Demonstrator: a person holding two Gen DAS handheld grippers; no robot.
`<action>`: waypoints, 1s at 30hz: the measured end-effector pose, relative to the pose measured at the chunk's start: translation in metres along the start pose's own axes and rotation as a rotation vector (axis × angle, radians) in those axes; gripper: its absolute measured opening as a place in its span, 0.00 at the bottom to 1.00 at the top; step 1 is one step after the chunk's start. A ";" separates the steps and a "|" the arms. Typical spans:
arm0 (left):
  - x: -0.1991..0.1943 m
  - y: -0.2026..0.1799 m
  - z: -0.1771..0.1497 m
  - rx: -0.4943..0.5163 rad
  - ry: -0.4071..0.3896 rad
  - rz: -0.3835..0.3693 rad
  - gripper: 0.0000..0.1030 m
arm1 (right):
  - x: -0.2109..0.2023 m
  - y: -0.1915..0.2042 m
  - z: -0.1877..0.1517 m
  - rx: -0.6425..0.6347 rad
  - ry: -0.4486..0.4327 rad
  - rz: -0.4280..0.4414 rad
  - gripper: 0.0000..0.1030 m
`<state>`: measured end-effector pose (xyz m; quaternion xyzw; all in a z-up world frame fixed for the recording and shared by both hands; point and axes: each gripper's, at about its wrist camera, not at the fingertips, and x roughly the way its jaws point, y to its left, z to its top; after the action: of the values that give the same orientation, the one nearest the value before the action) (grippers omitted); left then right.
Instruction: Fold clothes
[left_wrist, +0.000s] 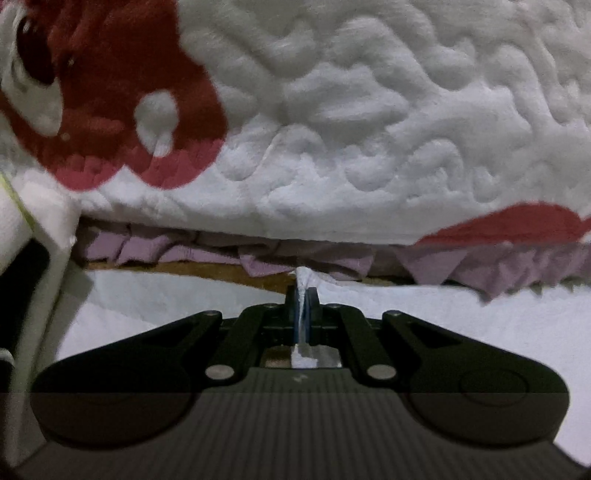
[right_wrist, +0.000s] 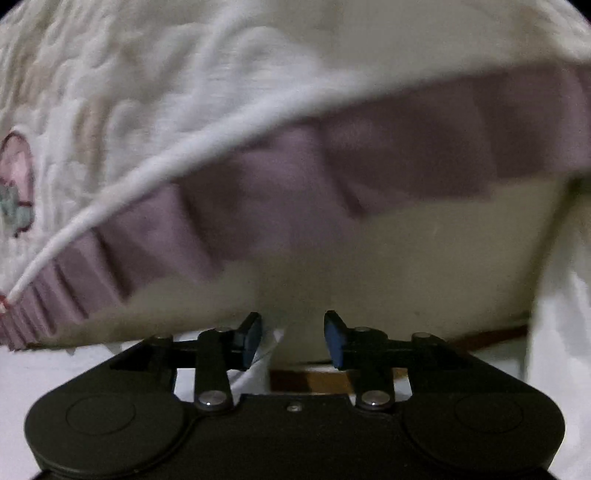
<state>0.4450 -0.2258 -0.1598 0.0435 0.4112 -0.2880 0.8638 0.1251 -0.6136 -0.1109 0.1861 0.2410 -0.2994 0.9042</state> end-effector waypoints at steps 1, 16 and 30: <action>0.001 0.004 0.000 -0.033 -0.010 -0.020 0.03 | -0.004 -0.010 -0.002 0.046 -0.005 -0.021 0.42; -0.032 -0.016 -0.027 -0.009 0.065 -0.171 0.09 | -0.079 -0.045 -0.076 0.226 0.218 0.232 0.44; -0.054 -0.094 -0.077 0.464 0.000 0.179 0.31 | -0.145 -0.093 -0.058 0.122 0.207 -0.024 0.01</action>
<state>0.3151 -0.2546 -0.1555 0.2771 0.3284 -0.2972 0.8527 -0.0546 -0.5905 -0.0967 0.2679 0.3168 -0.3035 0.8578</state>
